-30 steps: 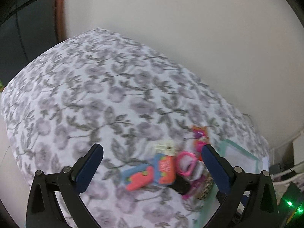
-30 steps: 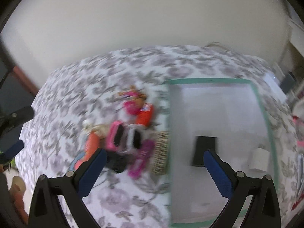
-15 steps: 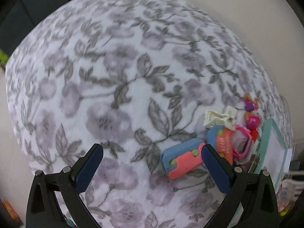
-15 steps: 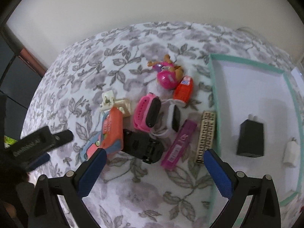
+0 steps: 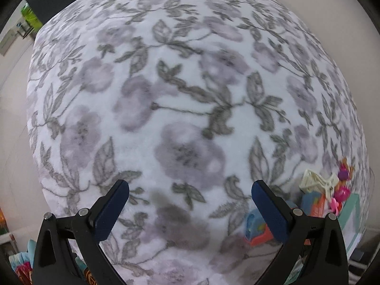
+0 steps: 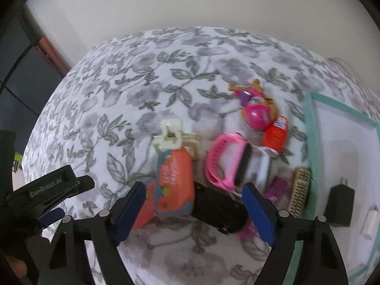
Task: Organize rigid objects
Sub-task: 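Move both tools back to the toy pile beside the tray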
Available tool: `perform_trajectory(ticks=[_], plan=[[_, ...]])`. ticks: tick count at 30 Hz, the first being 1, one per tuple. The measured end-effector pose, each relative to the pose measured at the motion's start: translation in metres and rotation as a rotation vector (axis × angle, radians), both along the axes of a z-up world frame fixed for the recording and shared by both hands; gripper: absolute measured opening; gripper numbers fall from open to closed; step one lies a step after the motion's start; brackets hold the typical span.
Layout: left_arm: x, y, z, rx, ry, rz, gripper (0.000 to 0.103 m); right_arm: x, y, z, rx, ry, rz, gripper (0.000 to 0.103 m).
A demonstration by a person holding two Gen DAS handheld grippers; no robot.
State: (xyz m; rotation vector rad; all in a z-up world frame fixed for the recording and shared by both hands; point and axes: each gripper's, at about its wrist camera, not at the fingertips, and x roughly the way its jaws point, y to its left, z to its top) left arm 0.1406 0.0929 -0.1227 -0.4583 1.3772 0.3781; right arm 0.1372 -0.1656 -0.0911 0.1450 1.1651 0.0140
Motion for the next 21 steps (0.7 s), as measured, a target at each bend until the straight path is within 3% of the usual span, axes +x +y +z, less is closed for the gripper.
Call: perform_trajectory(ticks=[7,10,13,15,19,21], plan=[[0.003,0.019,-0.010,-0.028,0.015,0.006,0.103,0.012,0.019,-0.002,-0.117,-0.010,0.044,0.081],[0.004,0.017,-0.009,-0.039,0.012,0.009,0.103,0.014,0.019,0.005,-0.120,-0.017,0.063,0.072],[0.003,0.019,-0.006,-0.035,0.005,0.018,0.103,0.013,0.016,0.013,-0.077,-0.026,0.055,0.069],[0.004,0.018,-0.006,-0.039,0.003,0.012,0.103,0.013,0.021,0.013,-0.094,-0.023,0.077,0.069],[0.004,0.020,-0.007,-0.050,0.018,0.009,0.103,0.011,0.033,0.007,-0.111,0.005,0.138,0.054],[0.003,0.020,-0.010,-0.062,0.026,0.011,0.103,0.010,0.035,0.014,-0.137,-0.009,0.147,0.054]])
